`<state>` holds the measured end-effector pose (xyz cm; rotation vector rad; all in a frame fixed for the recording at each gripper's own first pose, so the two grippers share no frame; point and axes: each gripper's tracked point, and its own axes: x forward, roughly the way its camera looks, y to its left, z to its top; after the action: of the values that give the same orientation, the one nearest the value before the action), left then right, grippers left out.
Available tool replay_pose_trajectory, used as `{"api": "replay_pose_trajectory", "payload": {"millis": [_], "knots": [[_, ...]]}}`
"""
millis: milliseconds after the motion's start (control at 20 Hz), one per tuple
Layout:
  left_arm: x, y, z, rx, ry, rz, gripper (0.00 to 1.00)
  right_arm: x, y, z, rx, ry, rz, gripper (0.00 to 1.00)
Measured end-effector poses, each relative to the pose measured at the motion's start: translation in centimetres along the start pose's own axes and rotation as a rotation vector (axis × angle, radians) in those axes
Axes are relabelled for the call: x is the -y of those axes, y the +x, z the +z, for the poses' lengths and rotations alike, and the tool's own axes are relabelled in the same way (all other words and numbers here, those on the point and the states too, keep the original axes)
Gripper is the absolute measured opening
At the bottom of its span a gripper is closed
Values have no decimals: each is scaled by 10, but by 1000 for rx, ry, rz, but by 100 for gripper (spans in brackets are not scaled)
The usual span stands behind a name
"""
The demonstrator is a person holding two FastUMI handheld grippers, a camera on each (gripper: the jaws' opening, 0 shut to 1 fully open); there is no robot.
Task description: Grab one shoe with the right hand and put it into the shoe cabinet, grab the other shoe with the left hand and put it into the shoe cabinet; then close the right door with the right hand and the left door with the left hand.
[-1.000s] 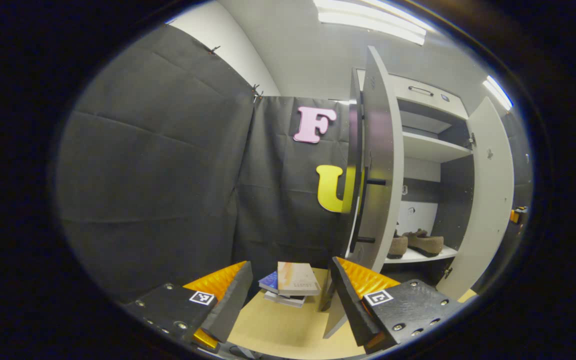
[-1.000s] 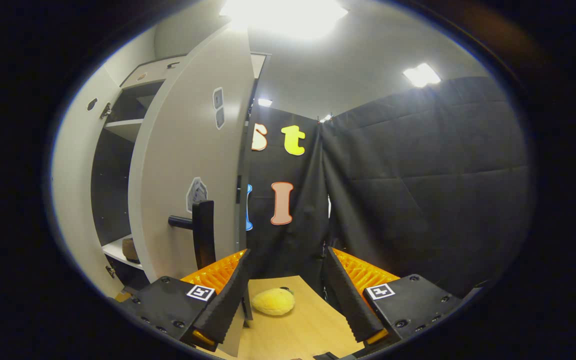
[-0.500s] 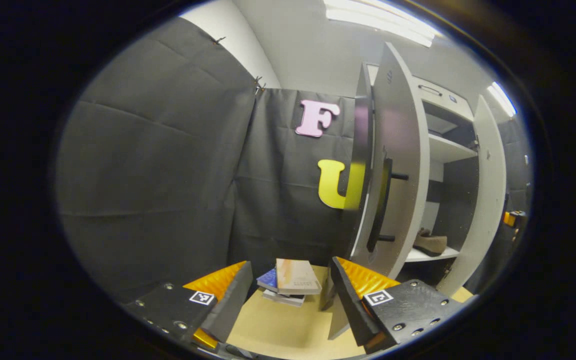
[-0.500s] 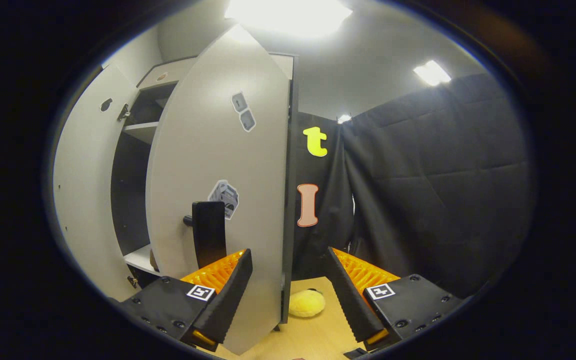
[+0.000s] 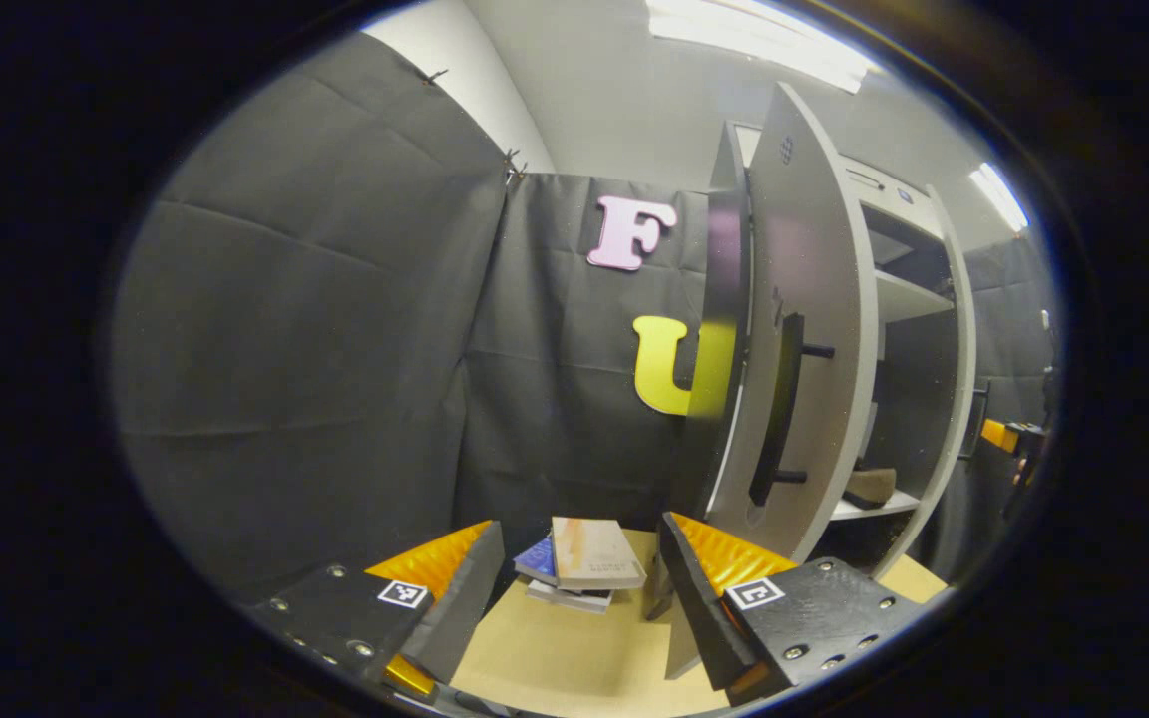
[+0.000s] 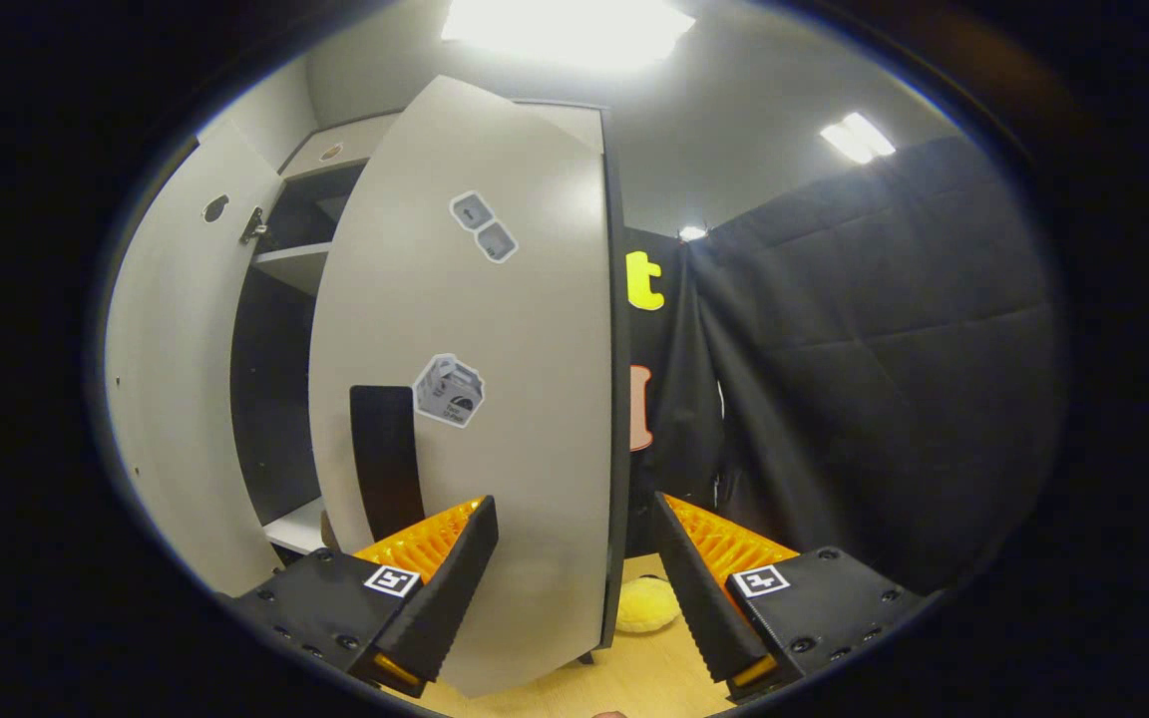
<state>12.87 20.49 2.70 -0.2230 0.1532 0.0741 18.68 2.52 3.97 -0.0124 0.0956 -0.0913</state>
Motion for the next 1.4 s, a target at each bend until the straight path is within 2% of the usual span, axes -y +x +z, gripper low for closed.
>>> {"api": "replay_pose_trajectory", "payload": {"millis": [250,400,450,500,600,650,700,750,850,950,1000,1050,1100,1150,1400], "knots": [[23,36,19,42,-2,-32,94,44,-25,-5,6,41,-59,97],[38,52,29,71,-7,-32,94,71,-41,-15,-25,27,-81,92],[43,57,27,70,-9,-36,91,80,-46,-17,-30,20,-89,92],[50,61,24,63,-11,-44,94,88,-51,-20,-34,12,-94,95],[58,64,18,54,-8,-49,94,103,-58,-22,-39,-3,-105,95],[59,61,22,71,6,-39,94,110,-61,-24,-44,-10,-110,92],[61,56,24,80,22,-33,90,118,-64,-27,-49,-14,-116,95],[64,56,23,81,34,-27,94,123,-65,-29,-54,-14,-117,95],[71,57,25,80,57,-27,90,130,-65,-33,-64,-9,-113,95],[81,54,26,79,67,-43,92,134,-65,-35,-68,-6,-104,95],[94,51,23,78,64,-61,87,135,-64,-38,-72,-5,-97,95],[107,50,21,76,57,-79,93,135,-62,-40,-76,-7,-90,95],[119,49,17,75,50,-96,87,136,-61,-43,-82,-8,-82,95],[130,49,15,73,45,-111,90,136,-61,-45,-87,-8,-73,95],[182,54,11,71,51,-160,87,136,-63,-62,-124,-10,-36,95]]}}
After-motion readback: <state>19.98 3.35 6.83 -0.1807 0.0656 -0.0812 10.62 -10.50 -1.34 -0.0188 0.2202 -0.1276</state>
